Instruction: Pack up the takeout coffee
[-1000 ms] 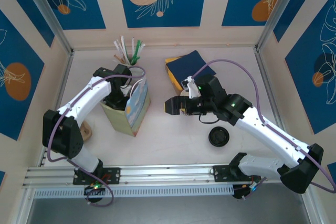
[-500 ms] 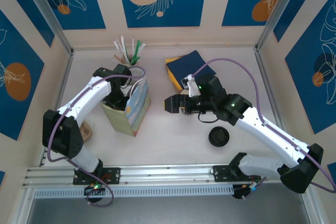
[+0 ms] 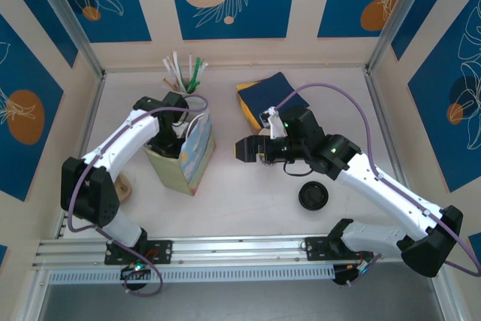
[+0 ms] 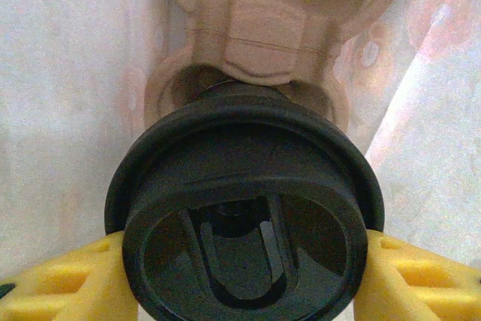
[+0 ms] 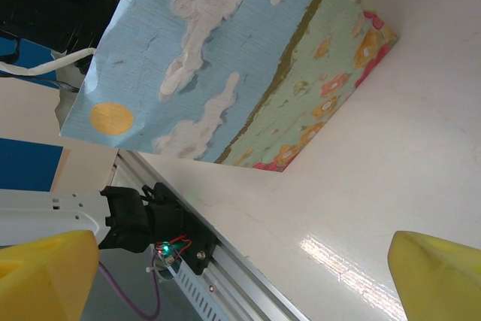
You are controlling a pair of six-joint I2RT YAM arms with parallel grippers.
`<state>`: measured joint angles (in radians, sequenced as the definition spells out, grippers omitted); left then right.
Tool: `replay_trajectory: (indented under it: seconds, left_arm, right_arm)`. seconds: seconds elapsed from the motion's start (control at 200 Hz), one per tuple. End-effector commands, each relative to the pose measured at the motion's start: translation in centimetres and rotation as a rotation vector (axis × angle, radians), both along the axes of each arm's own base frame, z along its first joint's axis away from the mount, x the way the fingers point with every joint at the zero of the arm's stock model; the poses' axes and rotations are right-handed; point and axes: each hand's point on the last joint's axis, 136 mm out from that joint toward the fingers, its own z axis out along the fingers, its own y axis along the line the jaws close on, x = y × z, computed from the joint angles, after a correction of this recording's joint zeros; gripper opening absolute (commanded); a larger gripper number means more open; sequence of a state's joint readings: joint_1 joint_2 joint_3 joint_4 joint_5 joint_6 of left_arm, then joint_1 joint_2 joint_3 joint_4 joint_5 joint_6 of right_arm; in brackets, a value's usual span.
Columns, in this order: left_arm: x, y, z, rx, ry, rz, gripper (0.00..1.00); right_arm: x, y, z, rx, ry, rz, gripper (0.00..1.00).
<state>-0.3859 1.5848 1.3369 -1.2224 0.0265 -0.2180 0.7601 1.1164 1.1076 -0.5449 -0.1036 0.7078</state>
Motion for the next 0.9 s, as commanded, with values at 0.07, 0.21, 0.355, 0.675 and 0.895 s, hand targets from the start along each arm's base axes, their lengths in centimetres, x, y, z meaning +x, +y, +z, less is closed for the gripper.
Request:
replay_trajectory:
  seconds: [0.07, 0.21, 0.355, 0.675, 0.895]
  left_arm:
    - [-0.45, 1.56, -2.80, 0.063, 0.072, 0.007, 0.48]
    - [-0.42, 1.58, -2.75, 0.061, 0.069, 0.008, 0.48]
    - [-0.45, 1.61, -2.78, 0.061, 0.071, 0.010, 0.48]
    - [-0.55, 1.65, -2.71, 0.062, 0.070, 0.011, 0.48]
    - [-0.57, 1.69, -2.72, 0.063, 0.069, 0.011, 0.48]
  right_arm:
    - [-0.02, 0.15, -0.42, -0.013, -0.001, 0.005, 0.99]
    - [-0.04, 0.12, -0.39, -0.014, -0.002, 0.004, 0.99]
    - [-0.02, 0.09, -0.41, -0.014, -0.002, 0.002, 0.99]
    - [0.14, -0.06, -0.33, -0.015, -0.007, -0.009, 0.99]
    - [0.13, -0.08, -0.31, -0.016, -0.010, -0.010, 0.99]
